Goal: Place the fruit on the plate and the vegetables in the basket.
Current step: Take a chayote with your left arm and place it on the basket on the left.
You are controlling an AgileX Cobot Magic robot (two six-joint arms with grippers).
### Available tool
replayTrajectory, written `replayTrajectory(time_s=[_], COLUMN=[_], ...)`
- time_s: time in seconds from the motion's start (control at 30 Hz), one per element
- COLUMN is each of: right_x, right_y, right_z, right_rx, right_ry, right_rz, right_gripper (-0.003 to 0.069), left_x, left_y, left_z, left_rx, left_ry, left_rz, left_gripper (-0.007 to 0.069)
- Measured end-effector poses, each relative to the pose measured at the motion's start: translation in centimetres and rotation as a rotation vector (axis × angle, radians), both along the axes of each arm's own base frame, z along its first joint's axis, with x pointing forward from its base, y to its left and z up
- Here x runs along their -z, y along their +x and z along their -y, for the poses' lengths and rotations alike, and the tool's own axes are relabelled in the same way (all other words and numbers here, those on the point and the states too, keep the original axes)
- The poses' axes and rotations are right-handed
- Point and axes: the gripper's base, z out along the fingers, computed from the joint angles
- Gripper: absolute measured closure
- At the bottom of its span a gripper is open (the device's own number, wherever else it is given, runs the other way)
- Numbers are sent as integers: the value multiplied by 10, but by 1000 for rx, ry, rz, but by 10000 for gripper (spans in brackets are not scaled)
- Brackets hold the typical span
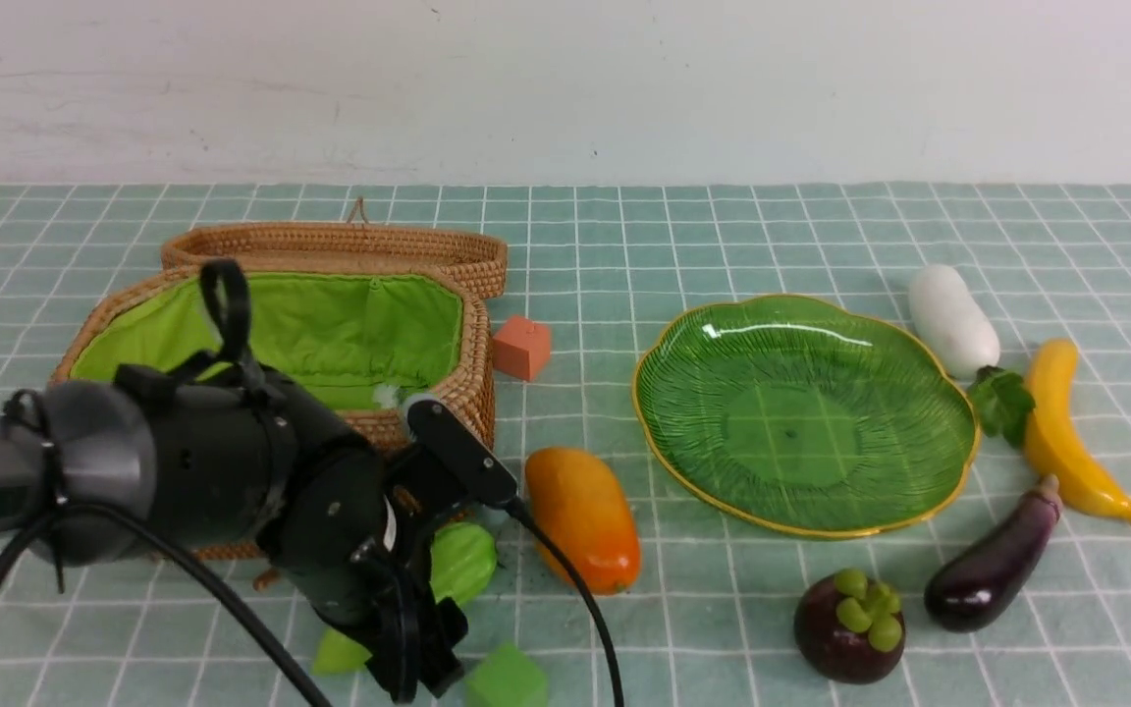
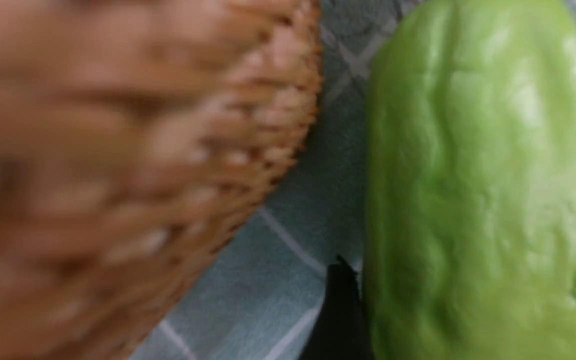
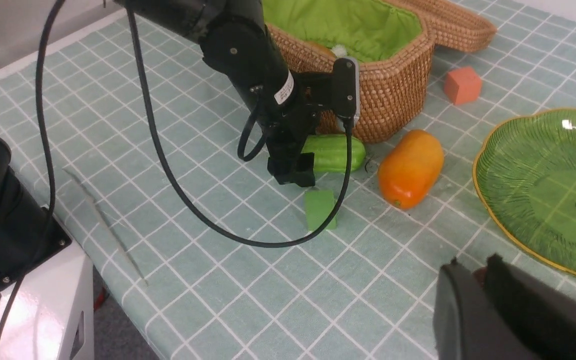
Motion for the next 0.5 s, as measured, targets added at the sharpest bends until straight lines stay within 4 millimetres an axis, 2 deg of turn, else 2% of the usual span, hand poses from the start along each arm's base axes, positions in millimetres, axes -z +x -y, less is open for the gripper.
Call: replayTrajectory(time_s=[0.17,0.3,0.43,0.5], right_x=[0,0,0,-3], right_y=[-1,-2,-2,0], right_z=[0,-1,-1,-1], right_rx=[-5,-16,-15,-4], right_ry=[0,8,14,33], right_rz=[-7,-16,-14,9], right_gripper=[581,581,581,580], left_x=[0,-5,-36,-79], left_y=[0,-3,-18,-37], left_z=[0,-1,0,4], left_rx=[-61,-84,-54,24], left_ry=[-25,-26,-21,-31], left_rz=[-11,-18,3,75], left_gripper=[206,200,200,200])
